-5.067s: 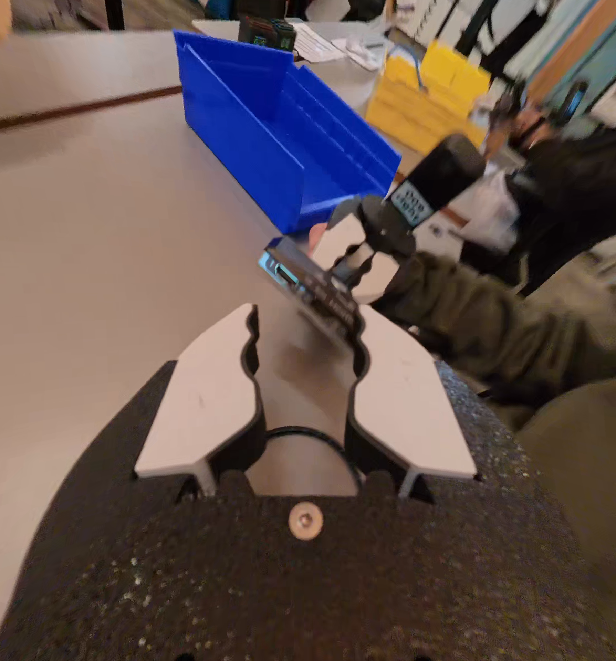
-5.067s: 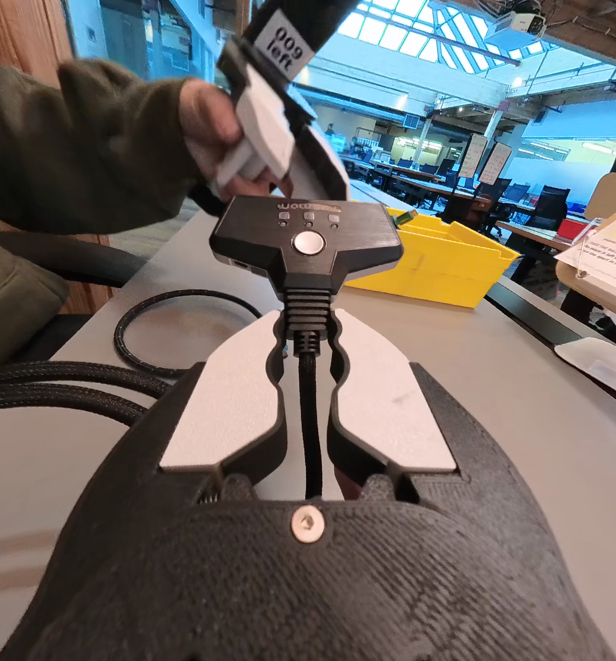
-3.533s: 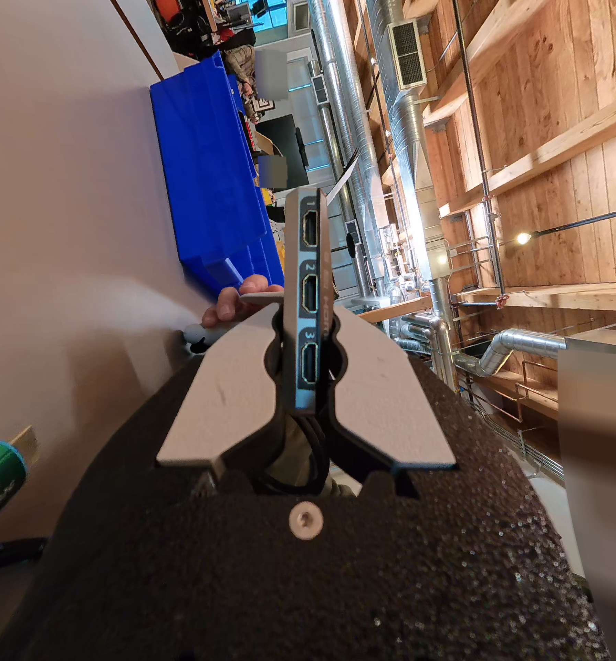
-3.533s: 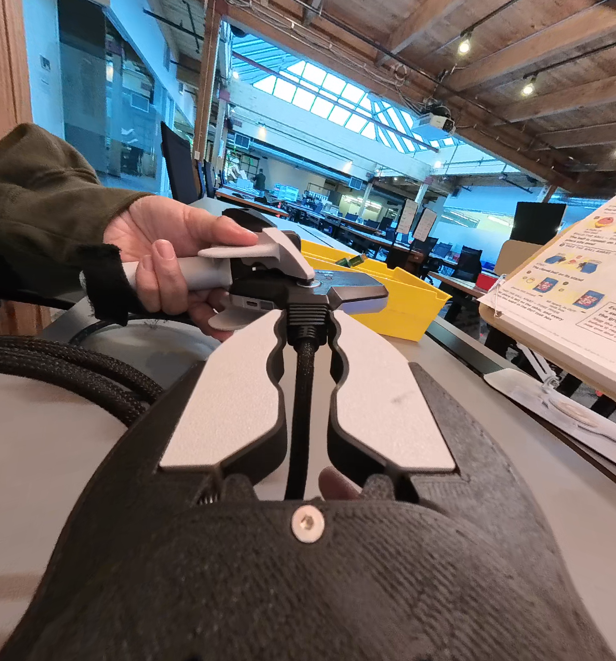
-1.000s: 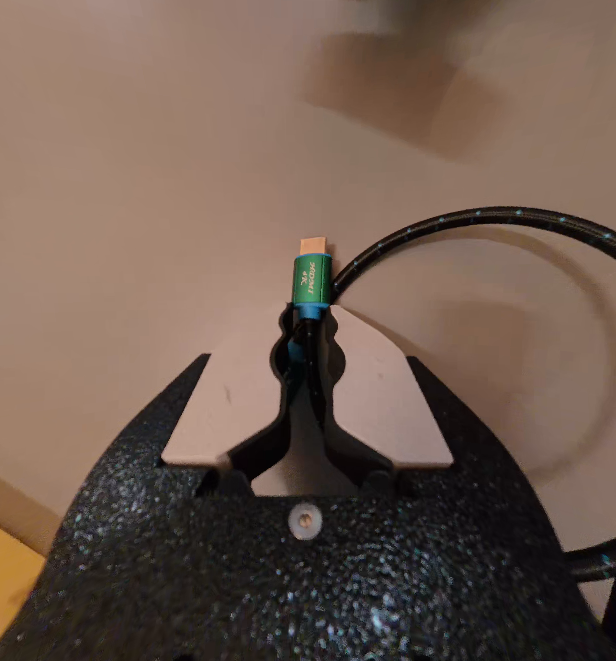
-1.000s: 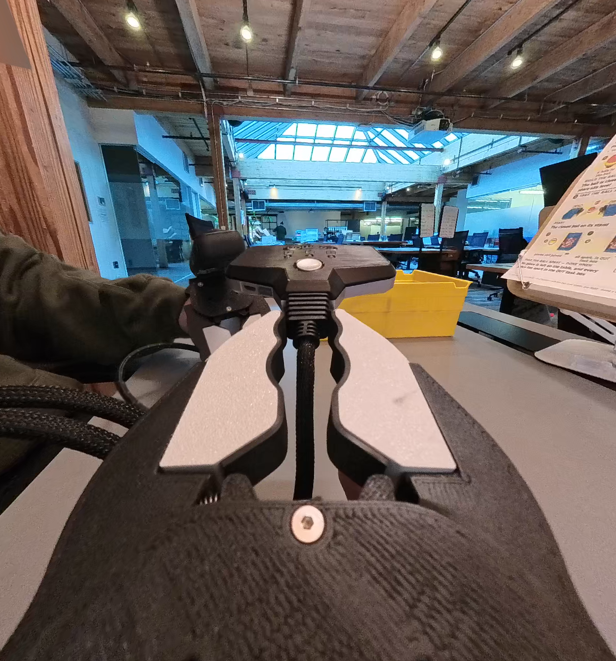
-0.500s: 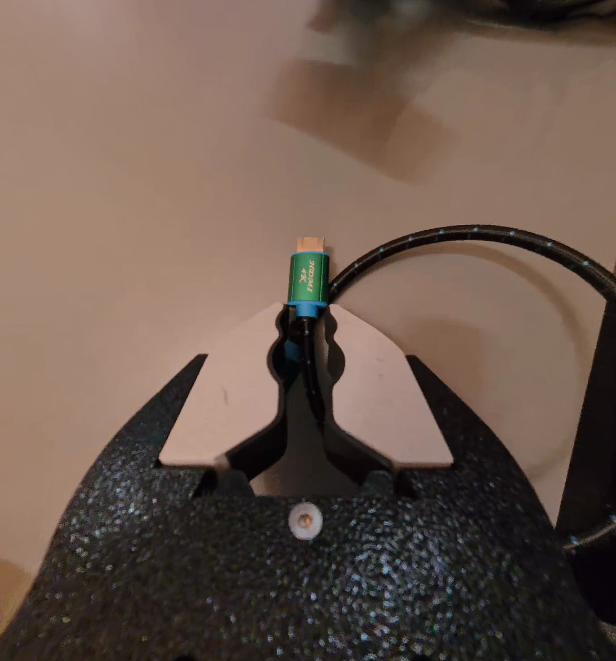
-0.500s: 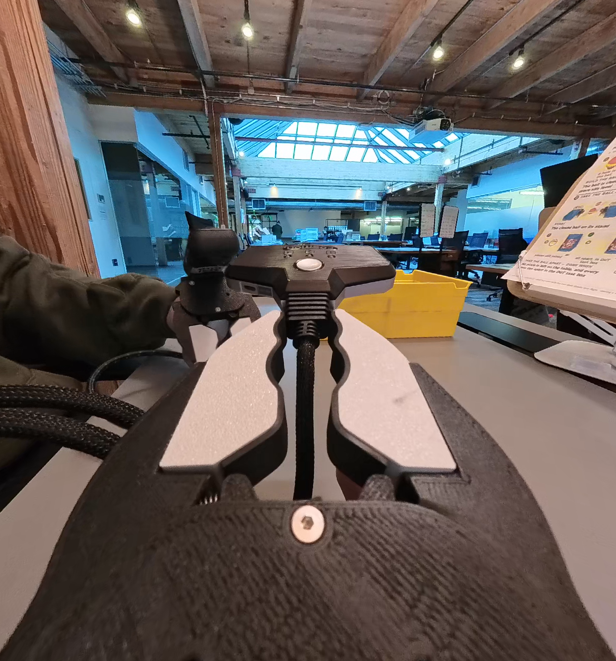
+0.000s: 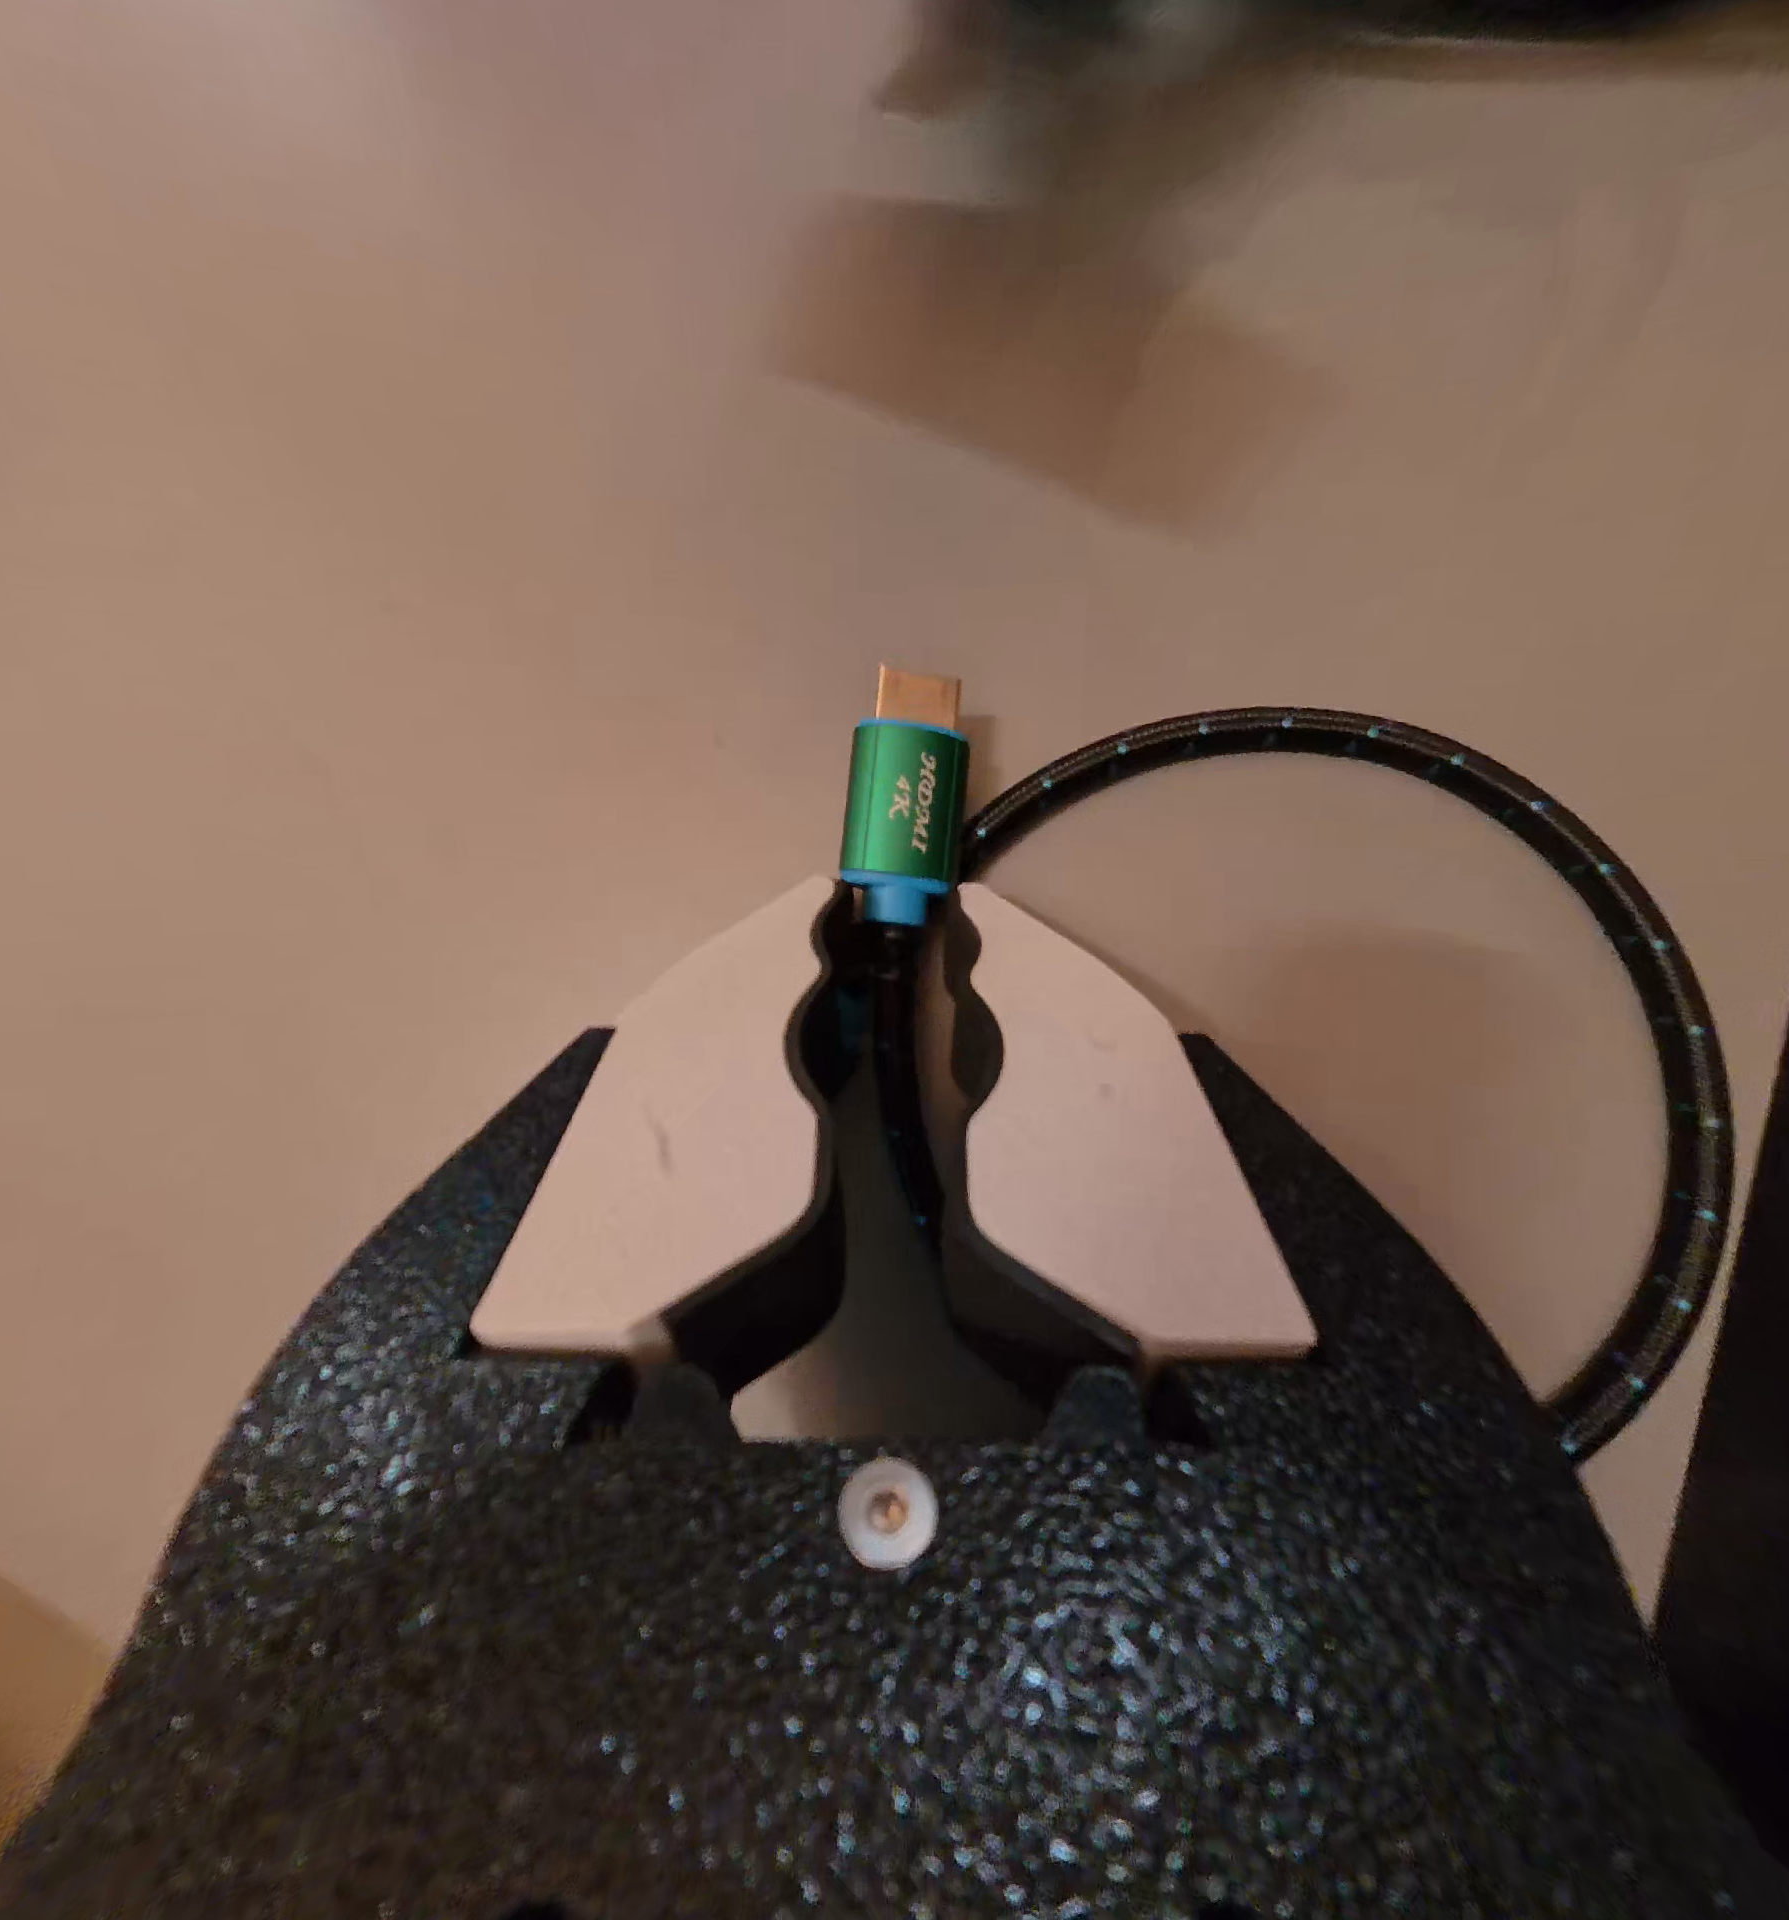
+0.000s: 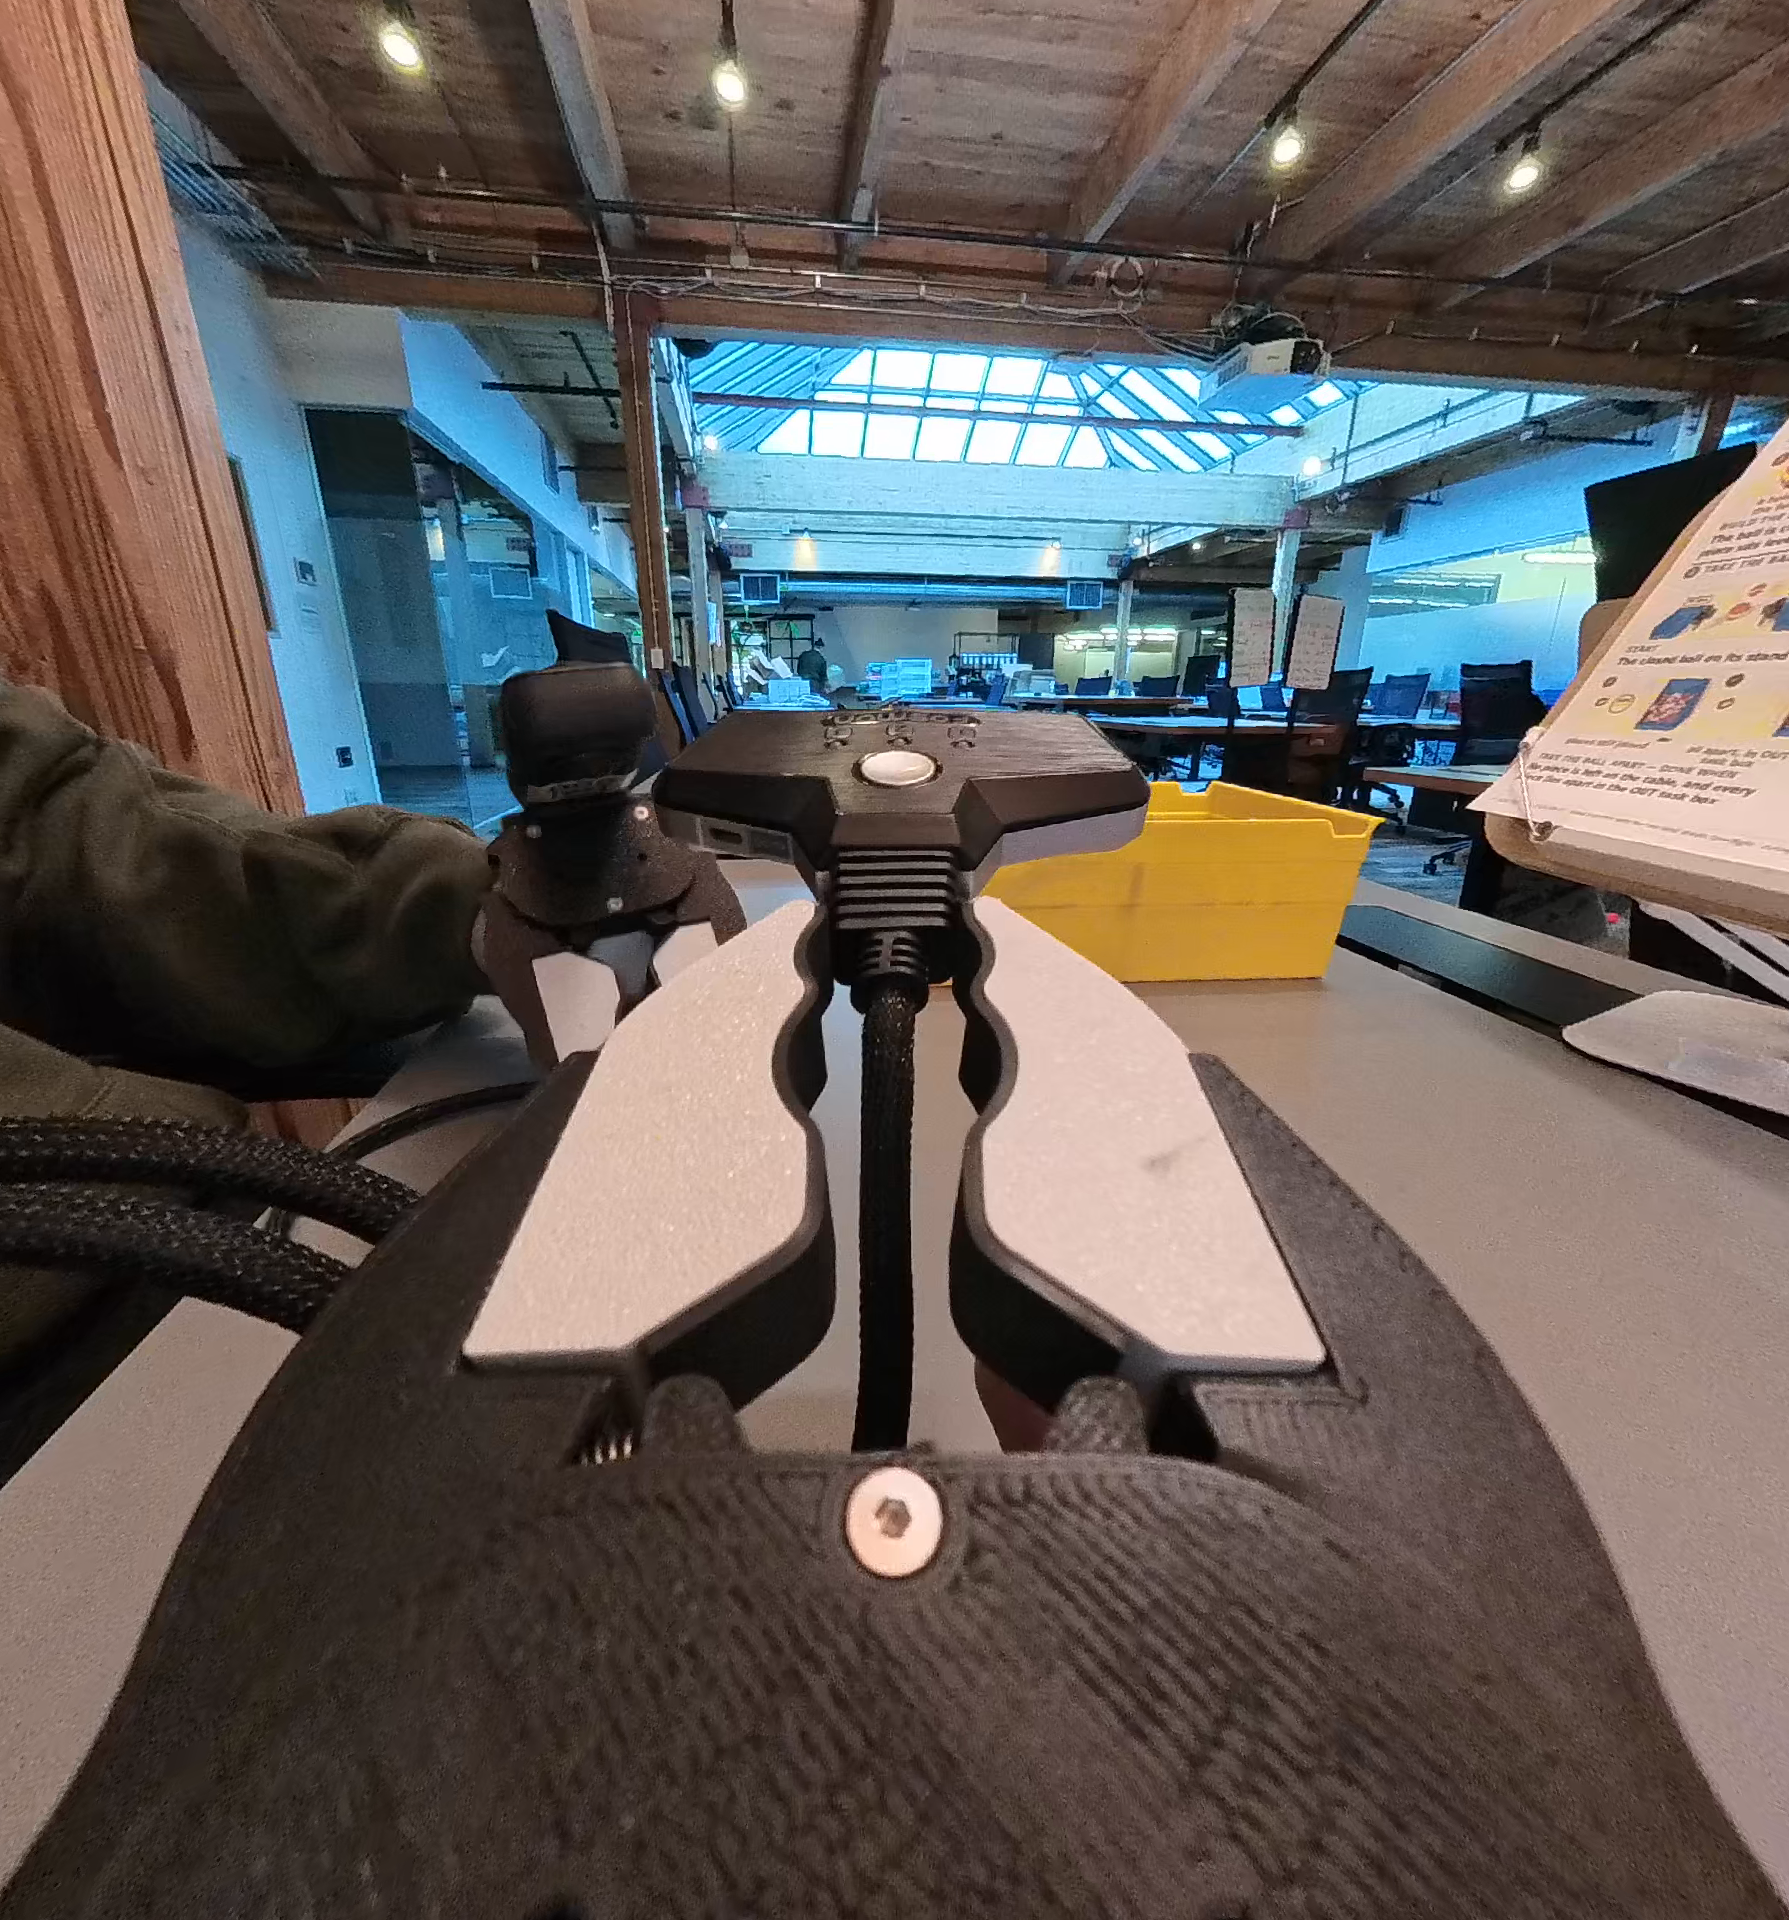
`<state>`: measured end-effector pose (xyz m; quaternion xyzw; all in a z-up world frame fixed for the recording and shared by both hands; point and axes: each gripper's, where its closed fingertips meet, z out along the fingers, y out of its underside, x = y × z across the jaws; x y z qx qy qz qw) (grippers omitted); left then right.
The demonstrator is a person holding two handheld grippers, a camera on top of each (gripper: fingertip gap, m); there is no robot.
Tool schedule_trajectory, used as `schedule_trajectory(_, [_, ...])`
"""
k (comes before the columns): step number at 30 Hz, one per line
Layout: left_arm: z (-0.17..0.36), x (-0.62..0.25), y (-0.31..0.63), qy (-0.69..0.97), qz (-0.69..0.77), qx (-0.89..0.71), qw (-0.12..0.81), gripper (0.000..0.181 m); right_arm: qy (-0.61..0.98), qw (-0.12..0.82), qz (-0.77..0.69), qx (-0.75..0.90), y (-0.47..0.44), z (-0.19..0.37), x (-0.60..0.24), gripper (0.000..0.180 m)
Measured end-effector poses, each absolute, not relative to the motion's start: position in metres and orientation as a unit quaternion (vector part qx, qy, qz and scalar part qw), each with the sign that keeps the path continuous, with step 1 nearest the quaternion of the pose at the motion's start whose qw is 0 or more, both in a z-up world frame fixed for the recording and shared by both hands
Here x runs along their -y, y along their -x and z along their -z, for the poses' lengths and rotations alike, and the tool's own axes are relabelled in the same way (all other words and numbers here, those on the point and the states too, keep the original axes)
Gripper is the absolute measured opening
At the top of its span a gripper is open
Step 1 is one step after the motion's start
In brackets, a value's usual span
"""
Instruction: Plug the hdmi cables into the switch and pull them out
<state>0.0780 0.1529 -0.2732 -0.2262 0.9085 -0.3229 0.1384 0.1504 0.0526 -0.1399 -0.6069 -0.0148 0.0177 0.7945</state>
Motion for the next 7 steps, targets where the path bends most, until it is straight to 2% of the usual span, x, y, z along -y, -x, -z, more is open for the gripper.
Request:
schedule_trajectory(3, [0.254,-0.155,-0.077,0.228,0.322,-0.910,0.129,0.015,0.610,0.792,-0.017,0.021,-0.148,0.141,-0.053,0.022])
schedule_trajectory(7, [0.202,-0.154,-0.074,0.192,0.298,-0.929,0.104,0.010,0.620,0.784,-0.020,0.038,-0.143,0.143,-0.057,0.022])
